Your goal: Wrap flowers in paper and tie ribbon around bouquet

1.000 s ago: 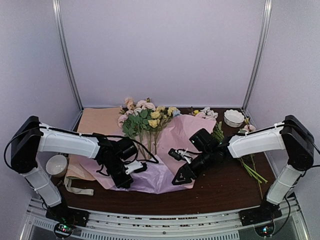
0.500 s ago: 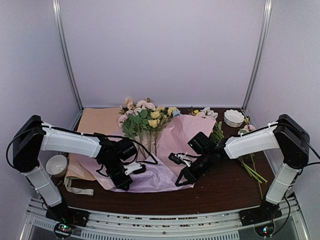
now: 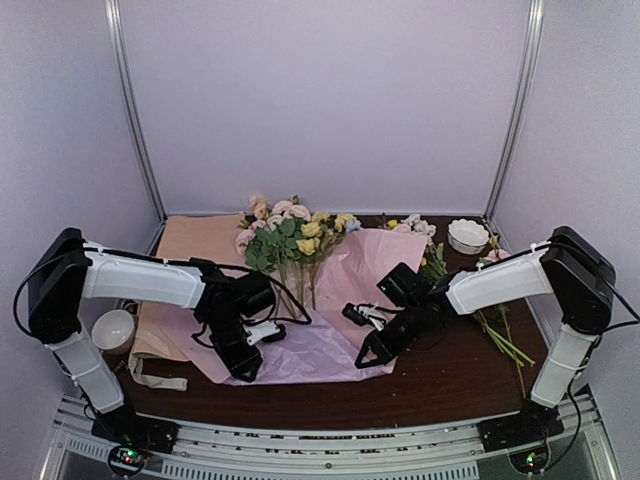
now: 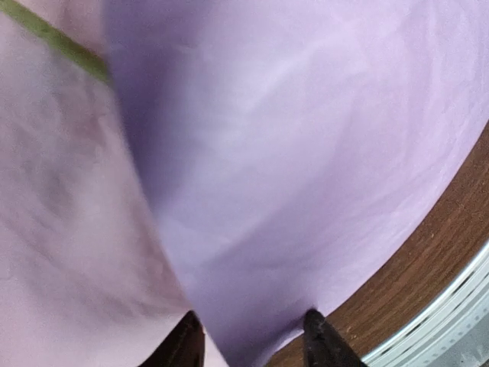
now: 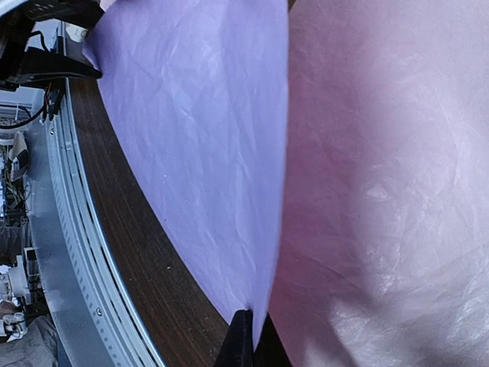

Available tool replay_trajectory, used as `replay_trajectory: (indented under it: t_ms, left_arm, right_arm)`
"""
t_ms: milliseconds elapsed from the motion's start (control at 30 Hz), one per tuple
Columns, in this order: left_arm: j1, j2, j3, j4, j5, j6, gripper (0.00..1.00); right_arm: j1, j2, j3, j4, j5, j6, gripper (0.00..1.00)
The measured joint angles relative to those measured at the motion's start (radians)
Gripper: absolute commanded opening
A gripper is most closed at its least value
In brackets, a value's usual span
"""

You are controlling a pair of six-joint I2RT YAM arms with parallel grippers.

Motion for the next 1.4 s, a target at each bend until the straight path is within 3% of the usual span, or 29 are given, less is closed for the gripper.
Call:
replay_trajectory:
  t_ms: [100,167,333,500,700,933,1133,1400]
  left_arm:
    - [0.005,-0.105,0.001,-0.006,-0.075,-0.056,0.66]
    - [0.021,-0.209,-0.001,0.002,-0.109,-0.108,0.68]
    - [0.126,-0.465,-0.090,0.086,-0.185,-0.272,0.58]
    - [0.303,-0.632,-0.280,0.123,-0.243,-0.444,0.54]
    - [0.326,-0.809,-0.432,0.156,-0.275,-0.679,0.41]
    - [0.314,-0.774,-0.516,0.164,-0.272,-0.842,0.52]
    - [0.306,-0.813,-0.613,0.249,-0.264,-0.943,0.53]
    - [0.275,-0.669,-0.643,0.473,-0.215,-0.996,0.53]
  right_arm:
    - [-0.001,0.007,0.000,0.000,0.017,0.016,0.00]
    - [-0.002,0.008,0.000,0.000,0.031,0.029,0.00]
    - [-0.003,0.041,0.002,0.005,0.051,0.051,0.00]
    - [-0.005,0.046,0.004,0.018,0.053,0.065,0.00]
    - [-0.007,0.053,0.008,0.029,0.052,0.078,0.00]
    - [-0.007,0.053,0.008,0.030,0.053,0.079,0.00]
    - [-0.007,0.053,0.009,0.029,0.054,0.079,0.00]
    - [-0.007,0.058,0.029,0.017,0.079,0.078,0.00]
